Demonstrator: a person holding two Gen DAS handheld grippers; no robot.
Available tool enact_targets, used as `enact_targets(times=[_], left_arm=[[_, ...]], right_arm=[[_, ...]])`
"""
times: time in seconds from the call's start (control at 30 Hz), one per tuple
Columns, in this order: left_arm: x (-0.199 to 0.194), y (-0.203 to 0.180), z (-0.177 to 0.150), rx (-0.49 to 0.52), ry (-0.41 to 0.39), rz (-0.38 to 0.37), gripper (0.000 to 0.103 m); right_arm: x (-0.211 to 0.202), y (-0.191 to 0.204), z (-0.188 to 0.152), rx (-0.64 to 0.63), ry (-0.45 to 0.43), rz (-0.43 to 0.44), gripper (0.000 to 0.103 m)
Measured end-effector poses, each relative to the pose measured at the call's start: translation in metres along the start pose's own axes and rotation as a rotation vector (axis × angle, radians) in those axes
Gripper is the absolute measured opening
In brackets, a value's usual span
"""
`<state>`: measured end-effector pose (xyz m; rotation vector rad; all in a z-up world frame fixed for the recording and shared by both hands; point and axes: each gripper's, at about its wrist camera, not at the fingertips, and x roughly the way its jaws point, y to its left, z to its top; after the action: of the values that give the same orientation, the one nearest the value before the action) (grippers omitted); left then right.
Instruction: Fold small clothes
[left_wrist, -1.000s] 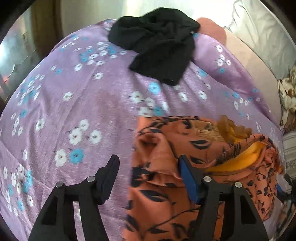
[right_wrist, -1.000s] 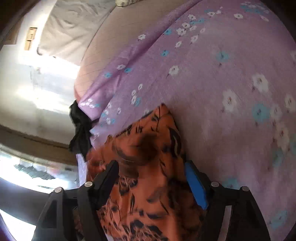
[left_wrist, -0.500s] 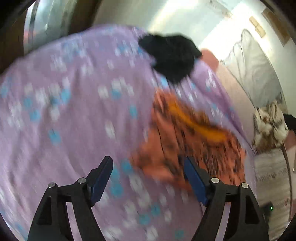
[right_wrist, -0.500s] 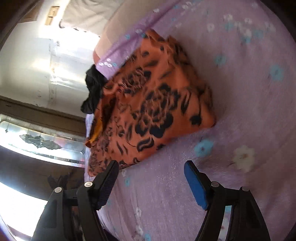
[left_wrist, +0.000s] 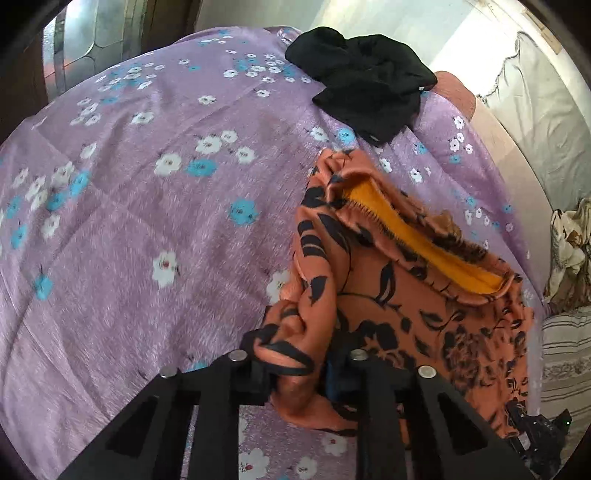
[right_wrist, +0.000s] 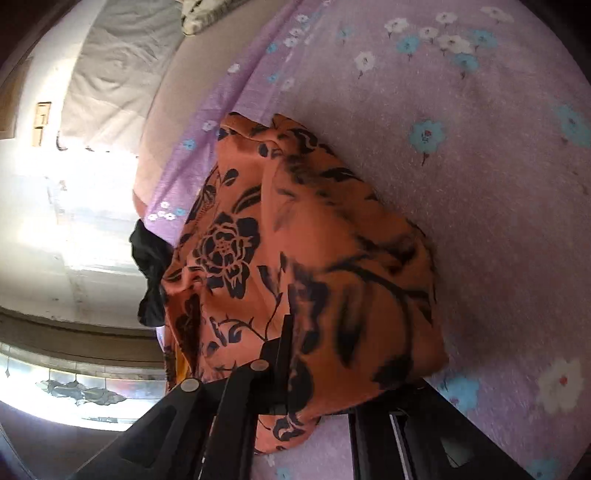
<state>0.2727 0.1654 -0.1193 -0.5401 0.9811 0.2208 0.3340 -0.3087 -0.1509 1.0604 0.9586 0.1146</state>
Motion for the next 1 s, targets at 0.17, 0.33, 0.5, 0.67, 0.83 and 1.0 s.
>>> enact_targets(times=[0.17,0.33,0.5,0.67,0.83,1.0], left_arm=[[-0.077,-0.020,0.004,0.080,-0.145,-0.077,0.013],[-0.138,-0.006,-0.050,0.095,-0.205,-0.125,0.013],[-0.069,0.041,-0.118,0.101,0.004,0.002,0.032],[-0.089,0.042,-0.104,0.103,-0.059,-0.016,0.048],[-0.121,0.019,-0.088,0.197,-0.165,-0.009,0.059],[-0.099,-0.029,-0.099,0.407,-0.066,-0.094,0.066]], right_arm=[[-0.053,0.057,-0.001,-0.144,-0.068,0.079,0.006],[-0.125,0.070,-0.042,-0.249,-0.107,0.105,0.006],[-0.110,-0.036,-0.089,-0.186,0.067,-0.110,0.028],[-0.144,-0.067,-0.084,-0.157,0.023,-0.082,0.051],[-0.182,-0.037,-0.073,-0.278,-0.126,-0.150,0.060],[-0.155,0.033,-0.080,-0.565,0.005,-0.099,0.061]])
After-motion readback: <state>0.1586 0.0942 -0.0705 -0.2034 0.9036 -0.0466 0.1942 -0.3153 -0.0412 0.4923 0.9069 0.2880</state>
